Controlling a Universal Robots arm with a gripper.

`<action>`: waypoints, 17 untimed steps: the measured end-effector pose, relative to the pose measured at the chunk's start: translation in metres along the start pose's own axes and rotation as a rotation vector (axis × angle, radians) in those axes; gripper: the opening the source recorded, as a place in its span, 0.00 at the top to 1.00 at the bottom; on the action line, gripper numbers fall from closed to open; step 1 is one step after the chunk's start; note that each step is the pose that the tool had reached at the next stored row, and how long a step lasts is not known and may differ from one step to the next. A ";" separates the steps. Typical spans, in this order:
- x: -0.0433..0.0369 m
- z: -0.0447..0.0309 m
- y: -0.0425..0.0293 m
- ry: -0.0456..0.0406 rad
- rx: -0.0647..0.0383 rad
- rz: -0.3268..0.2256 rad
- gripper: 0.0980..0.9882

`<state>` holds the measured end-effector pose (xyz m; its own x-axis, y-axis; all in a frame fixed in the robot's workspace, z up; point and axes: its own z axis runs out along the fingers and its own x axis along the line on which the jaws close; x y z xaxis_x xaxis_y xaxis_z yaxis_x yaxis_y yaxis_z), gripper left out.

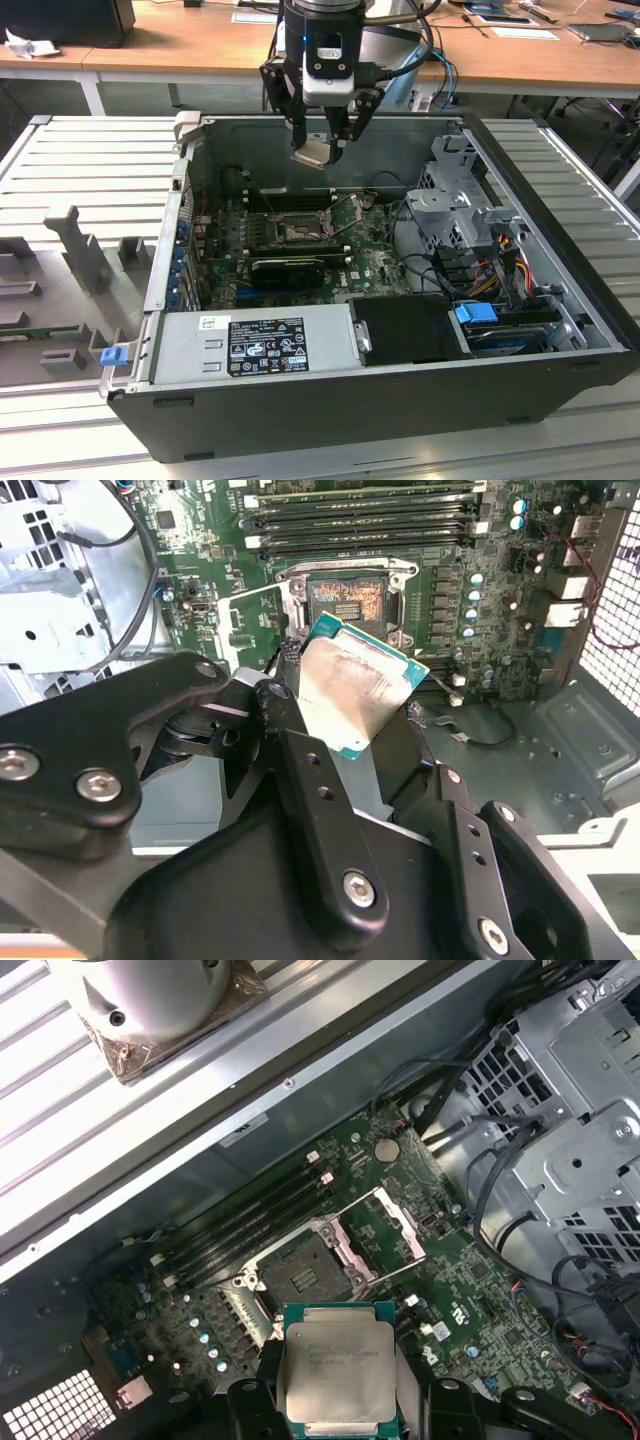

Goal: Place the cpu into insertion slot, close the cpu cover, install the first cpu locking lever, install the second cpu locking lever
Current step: 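Place the cpu into insertion slot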

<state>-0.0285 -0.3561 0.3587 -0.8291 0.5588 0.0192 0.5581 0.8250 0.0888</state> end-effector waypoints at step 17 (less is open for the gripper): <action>0.0000 0.0000 0.0000 -0.0087 -0.002 0.097 0.52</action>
<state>-0.0285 -0.3561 0.3587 -0.7709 0.6367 0.0192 0.6356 0.7669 0.0888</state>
